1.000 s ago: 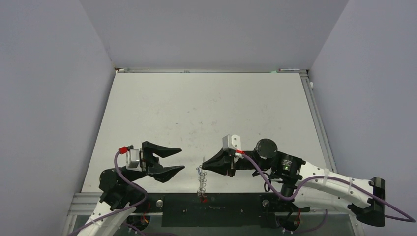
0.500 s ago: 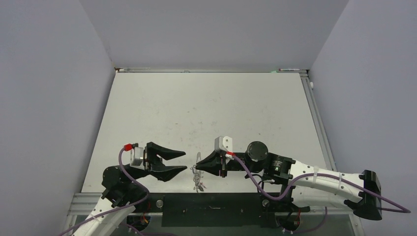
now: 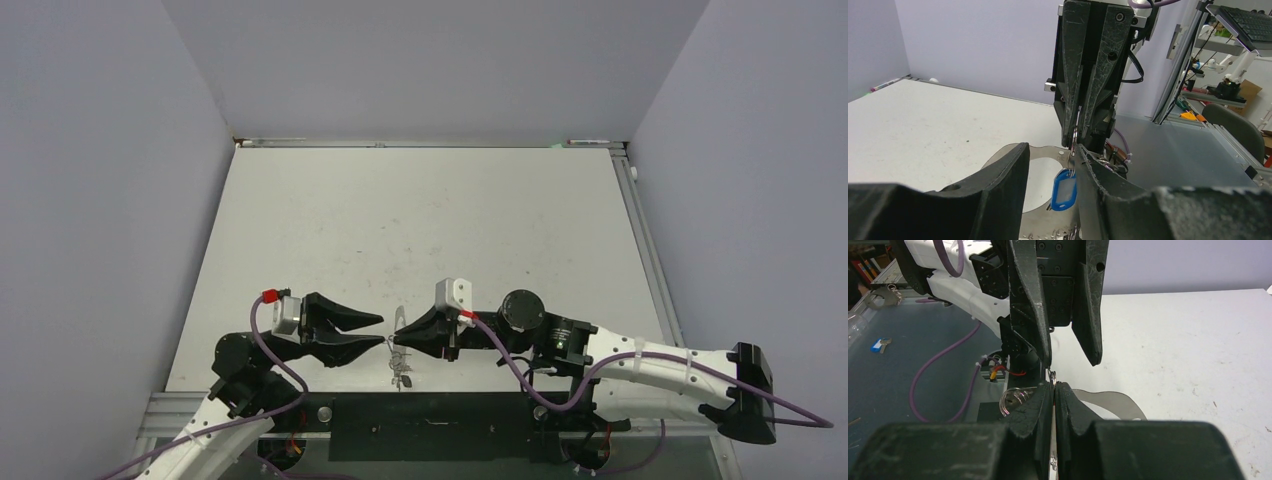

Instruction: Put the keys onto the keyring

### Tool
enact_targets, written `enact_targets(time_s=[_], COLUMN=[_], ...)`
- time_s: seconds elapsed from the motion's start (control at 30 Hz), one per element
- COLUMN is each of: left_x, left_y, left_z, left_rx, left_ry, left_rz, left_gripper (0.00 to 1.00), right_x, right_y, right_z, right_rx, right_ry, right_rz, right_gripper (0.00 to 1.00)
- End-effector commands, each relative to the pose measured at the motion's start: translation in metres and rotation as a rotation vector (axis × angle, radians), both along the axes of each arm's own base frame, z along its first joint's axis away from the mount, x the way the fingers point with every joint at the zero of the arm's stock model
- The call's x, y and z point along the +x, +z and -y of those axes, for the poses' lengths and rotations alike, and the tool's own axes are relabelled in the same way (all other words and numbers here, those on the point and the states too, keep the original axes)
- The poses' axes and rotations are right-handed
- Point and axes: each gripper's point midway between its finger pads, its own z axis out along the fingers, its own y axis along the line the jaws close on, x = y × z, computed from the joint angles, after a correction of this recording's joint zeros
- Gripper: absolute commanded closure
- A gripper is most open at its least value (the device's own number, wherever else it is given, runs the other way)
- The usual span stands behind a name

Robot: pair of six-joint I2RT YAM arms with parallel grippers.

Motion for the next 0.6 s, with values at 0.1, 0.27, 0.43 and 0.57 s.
enact_targets(time_s=[0.1,0.27,0.43,0.57], left_x=[-0.0043,-0.0060,-0.0078,-0.0092], left_y=[0.0048,0.0042,0.0053,0.0113], left_z=[0.0014,0.0021,0.0012,-0.0036], left_rx=[-0.006,-0.004,-0.008,-0.026], left_ry=[-0.021,-0.030,-0.032,-0.008], left_rz=[0.027,0.026,0.033,0.066], left_gripper=[0.67,0.68,0.68,0.68], right_x=[-0.0054,-0.0035,0.0022,0.0041], right_y=[0.0480,0.0509,0.0528,0.0515], right_z=[-0.0097,-0.0116,-0.0110,-0.0112], right_rx=[0.137,0.148,0.145,0.134], right_ry=[0.020,0.001,-0.033,-0.043], right_rz=[0.053,0.055,0.056,0.059], right_gripper=[0.95,0.95,0.95,0.95])
